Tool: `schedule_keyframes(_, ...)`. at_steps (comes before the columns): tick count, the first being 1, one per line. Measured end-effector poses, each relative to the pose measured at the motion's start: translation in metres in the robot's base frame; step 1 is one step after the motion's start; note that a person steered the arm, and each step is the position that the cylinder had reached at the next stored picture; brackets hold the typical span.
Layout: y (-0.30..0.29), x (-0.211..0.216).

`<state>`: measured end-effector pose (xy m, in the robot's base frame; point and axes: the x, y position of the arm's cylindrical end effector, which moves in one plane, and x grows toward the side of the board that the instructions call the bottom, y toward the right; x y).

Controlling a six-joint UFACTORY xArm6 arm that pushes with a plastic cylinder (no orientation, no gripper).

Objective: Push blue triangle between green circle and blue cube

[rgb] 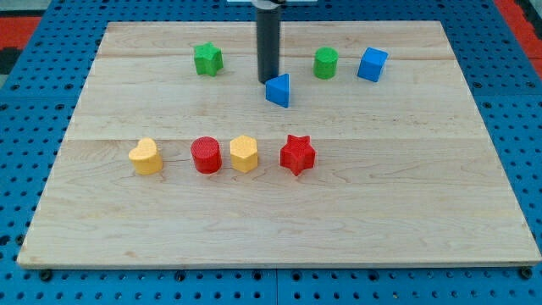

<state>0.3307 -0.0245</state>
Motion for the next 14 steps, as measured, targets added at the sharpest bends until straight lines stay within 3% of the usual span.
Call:
schedule_keyframes(1,0.004,0.032)
schedule_keyframes(3,0.137,0.037)
schedule_keyframes(4,0.13,0.075)
schedule_keyframes(5,0.139,0.08)
schedule_keyframes(6,0.098,0.077)
schedule_keyframes(7,0.074,0.047)
schedule_keyframes(9,0.128,0.021)
schedule_keyframes(12,0.122,0.01)
schedule_keyframes(14,0.13,-0.023)
